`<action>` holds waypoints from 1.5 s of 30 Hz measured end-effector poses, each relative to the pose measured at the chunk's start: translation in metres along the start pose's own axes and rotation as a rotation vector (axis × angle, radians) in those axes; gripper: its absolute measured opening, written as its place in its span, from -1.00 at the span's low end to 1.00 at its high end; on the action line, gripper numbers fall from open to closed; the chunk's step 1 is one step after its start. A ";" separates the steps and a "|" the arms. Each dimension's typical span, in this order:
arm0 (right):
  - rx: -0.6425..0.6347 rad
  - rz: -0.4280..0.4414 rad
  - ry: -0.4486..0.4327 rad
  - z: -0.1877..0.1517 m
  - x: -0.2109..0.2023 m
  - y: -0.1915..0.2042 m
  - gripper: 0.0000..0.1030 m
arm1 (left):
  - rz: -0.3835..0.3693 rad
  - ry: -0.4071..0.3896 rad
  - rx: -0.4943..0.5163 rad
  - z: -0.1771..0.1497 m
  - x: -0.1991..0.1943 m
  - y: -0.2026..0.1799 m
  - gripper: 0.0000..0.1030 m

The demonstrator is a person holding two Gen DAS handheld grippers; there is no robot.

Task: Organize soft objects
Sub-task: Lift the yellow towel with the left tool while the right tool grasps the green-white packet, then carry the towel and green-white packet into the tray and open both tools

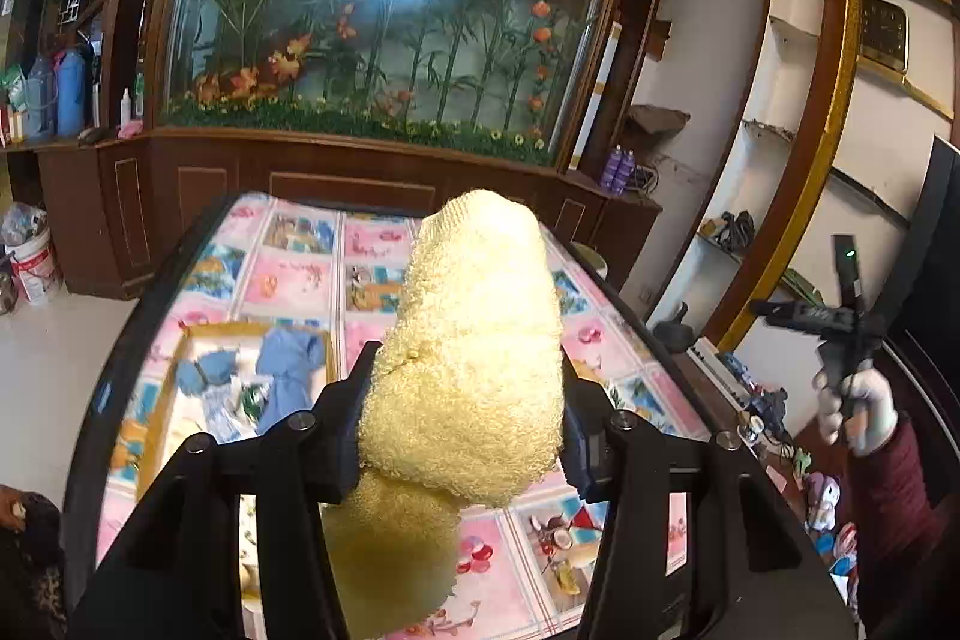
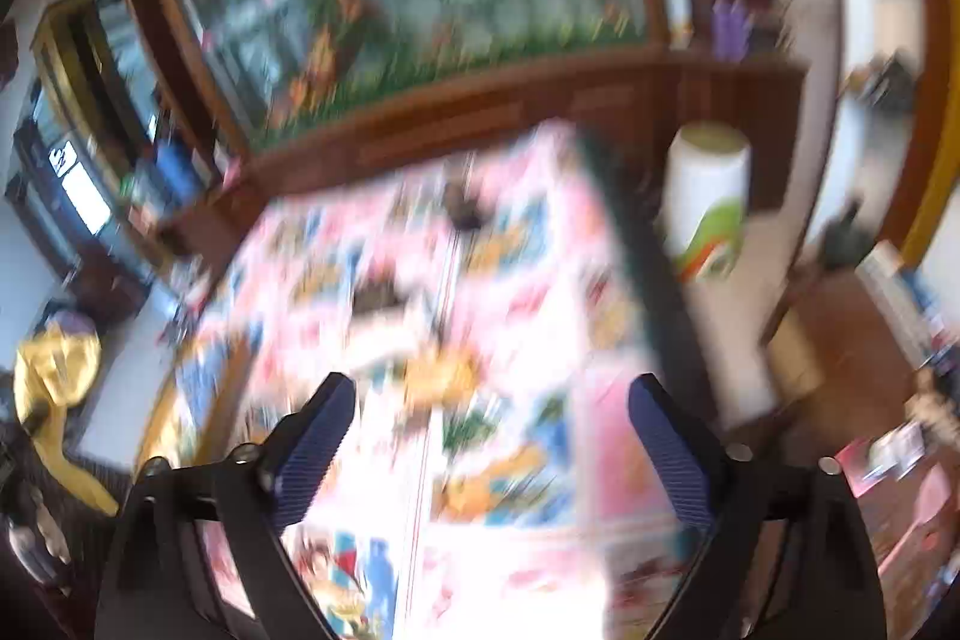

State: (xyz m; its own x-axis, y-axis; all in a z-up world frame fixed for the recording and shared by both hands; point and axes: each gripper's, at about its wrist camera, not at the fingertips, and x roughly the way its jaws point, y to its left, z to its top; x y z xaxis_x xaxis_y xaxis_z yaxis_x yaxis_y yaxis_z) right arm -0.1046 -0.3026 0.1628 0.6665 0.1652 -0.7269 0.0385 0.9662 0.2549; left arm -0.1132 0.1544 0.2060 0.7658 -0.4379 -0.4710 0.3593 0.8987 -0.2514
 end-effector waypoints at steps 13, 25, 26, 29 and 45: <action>-0.232 -0.297 0.079 -0.082 0.156 0.055 0.60 | 0.037 0.140 -0.091 -0.093 0.066 0.004 -0.04; -0.111 -0.165 0.013 -0.075 0.138 0.032 -0.63 | 0.029 0.157 -0.162 -0.106 0.060 0.025 -0.04; -0.108 -0.158 0.002 -0.076 0.132 0.034 -0.65 | 0.035 0.158 -0.170 -0.106 0.058 0.028 -0.04; -0.105 -0.126 -0.027 -0.077 0.111 0.041 -0.66 | 0.049 0.147 -0.193 -0.107 0.052 0.037 -0.04; -0.248 0.353 0.048 -0.075 0.085 0.199 -0.67 | 0.268 0.136 -0.330 -0.117 0.031 0.115 -0.04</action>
State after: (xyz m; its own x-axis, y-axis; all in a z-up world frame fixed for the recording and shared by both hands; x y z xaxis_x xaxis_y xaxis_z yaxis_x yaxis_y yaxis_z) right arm -0.0960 -0.0815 0.1043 0.5716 0.4970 -0.6528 -0.3692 0.8664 0.3363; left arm -0.1106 0.2417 0.0632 0.7238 -0.2091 -0.6576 -0.0487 0.9351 -0.3509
